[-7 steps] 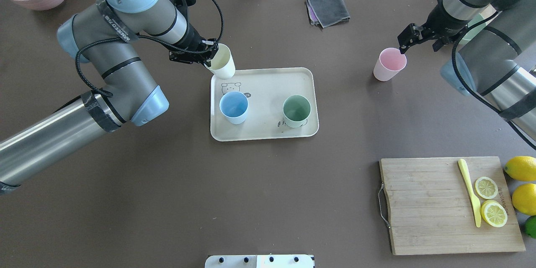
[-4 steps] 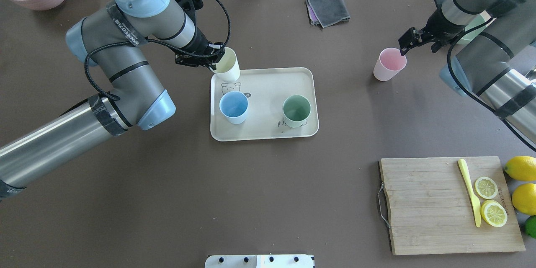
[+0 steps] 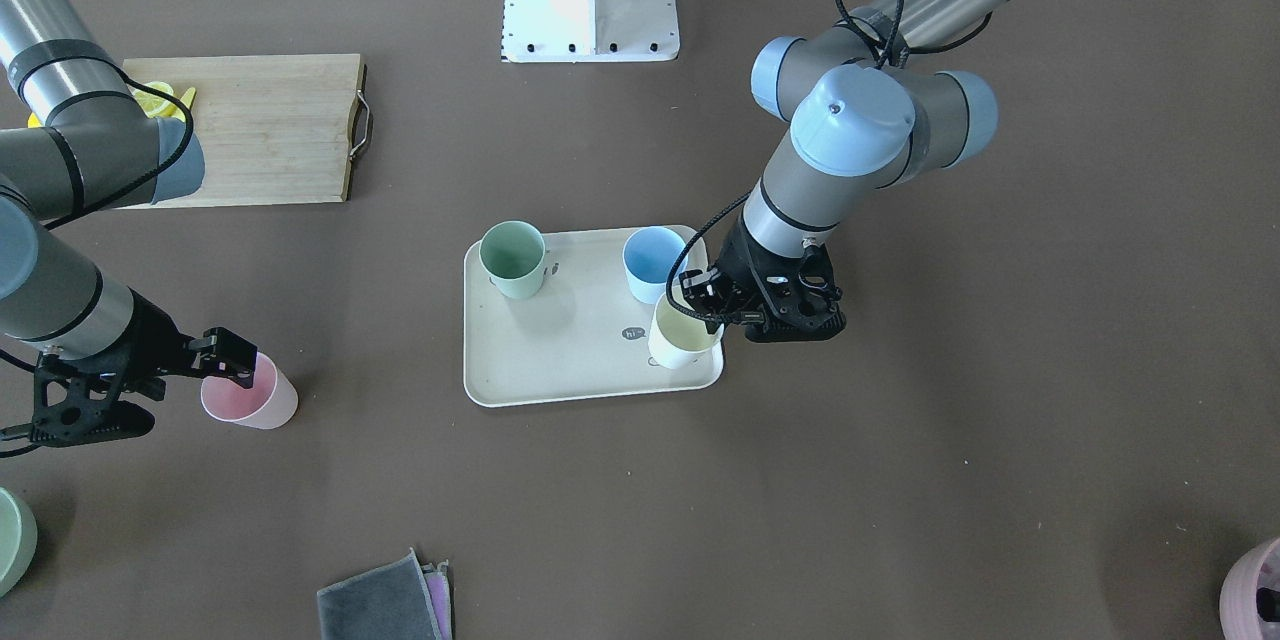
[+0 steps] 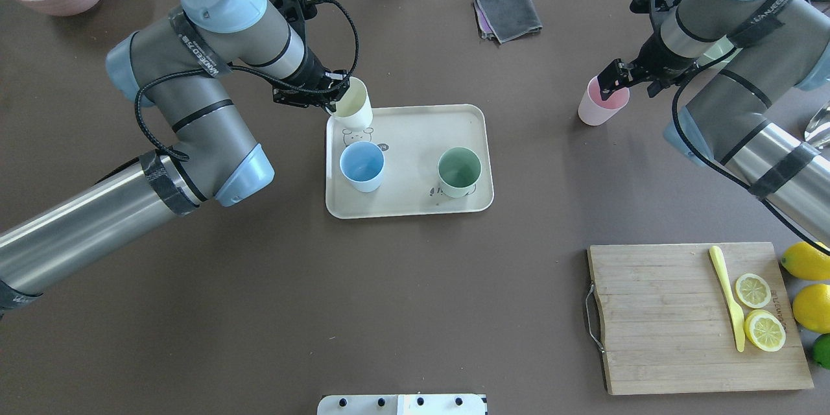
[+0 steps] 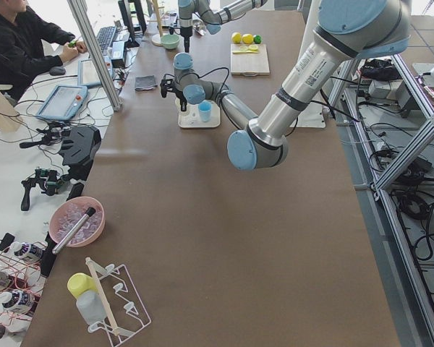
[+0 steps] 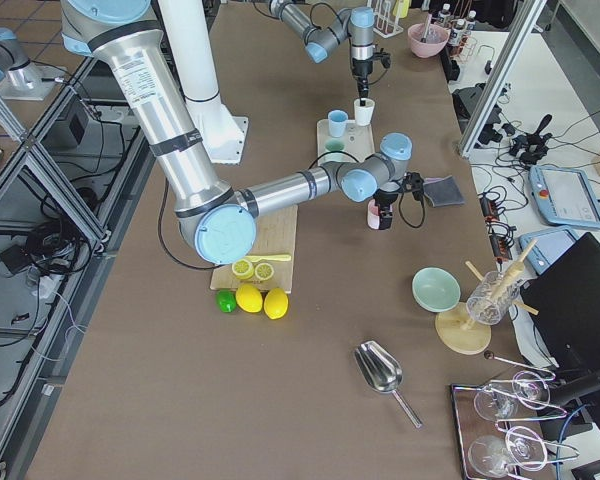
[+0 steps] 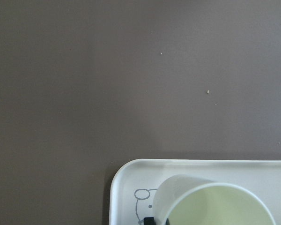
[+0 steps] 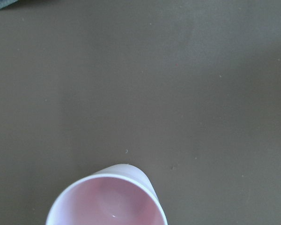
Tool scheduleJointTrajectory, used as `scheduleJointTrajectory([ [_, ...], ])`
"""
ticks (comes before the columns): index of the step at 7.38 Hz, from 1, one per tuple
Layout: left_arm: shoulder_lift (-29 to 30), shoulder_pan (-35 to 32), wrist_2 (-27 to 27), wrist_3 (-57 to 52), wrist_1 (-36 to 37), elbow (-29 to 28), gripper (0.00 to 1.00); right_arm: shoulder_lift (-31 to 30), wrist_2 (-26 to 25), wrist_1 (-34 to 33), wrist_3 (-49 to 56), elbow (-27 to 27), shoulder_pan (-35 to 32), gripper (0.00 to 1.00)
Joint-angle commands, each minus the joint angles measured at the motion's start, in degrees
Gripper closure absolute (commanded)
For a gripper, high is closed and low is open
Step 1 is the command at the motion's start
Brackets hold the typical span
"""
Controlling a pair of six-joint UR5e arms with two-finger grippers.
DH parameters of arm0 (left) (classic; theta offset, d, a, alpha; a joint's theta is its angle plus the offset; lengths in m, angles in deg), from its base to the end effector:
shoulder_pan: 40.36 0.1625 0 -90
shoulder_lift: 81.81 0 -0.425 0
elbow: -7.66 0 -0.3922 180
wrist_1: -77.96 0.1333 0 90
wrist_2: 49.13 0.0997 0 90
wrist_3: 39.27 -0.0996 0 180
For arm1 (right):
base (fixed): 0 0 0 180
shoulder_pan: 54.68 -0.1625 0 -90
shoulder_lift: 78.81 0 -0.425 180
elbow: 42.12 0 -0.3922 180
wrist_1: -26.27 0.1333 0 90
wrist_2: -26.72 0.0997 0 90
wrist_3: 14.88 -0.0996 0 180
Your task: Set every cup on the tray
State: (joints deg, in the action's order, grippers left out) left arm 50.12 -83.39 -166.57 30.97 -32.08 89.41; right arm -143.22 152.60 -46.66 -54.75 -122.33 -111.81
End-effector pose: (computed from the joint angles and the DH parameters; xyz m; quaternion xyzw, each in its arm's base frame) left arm 0.4817 -0.5693 0.2331 0.0480 0.4849 -0.0698 0.8705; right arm -0.3107 -0.6189 0.4527 0.0415 -0.3975 -0.0313 0.9161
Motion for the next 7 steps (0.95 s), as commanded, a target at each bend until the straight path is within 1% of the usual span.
scheduleJointTrajectory([
  [1,-0.09,2.42,2.12,0.07,0.00,-0.01,1.00,-0.19,-0.10,0.34,-0.39,0.14,0.35,0.00],
  [4,-0.36,2.78,2.48,-0.02,-0.09,-0.10,1.00,-0.46,-0.10,0.34,-0.39,0.14,0.35,0.01],
  [5,-0.36,3.04,2.48,-0.02,-0.09,-0.19,0.73,-0.46,-0.10,0.34,-0.39,0.14,0.35,0.18],
  [6,-0.36,3.39,4.57,-0.02,-0.44,-0.10,0.16,-0.55,-0.19,0.34,-0.47,0.14,0.35,0.41],
  [7,-0.36,5.31,8.24,0.16,-0.53,0.16,0.03,-0.46,-0.36,0.34,-0.47,0.14,0.79,0.65],
])
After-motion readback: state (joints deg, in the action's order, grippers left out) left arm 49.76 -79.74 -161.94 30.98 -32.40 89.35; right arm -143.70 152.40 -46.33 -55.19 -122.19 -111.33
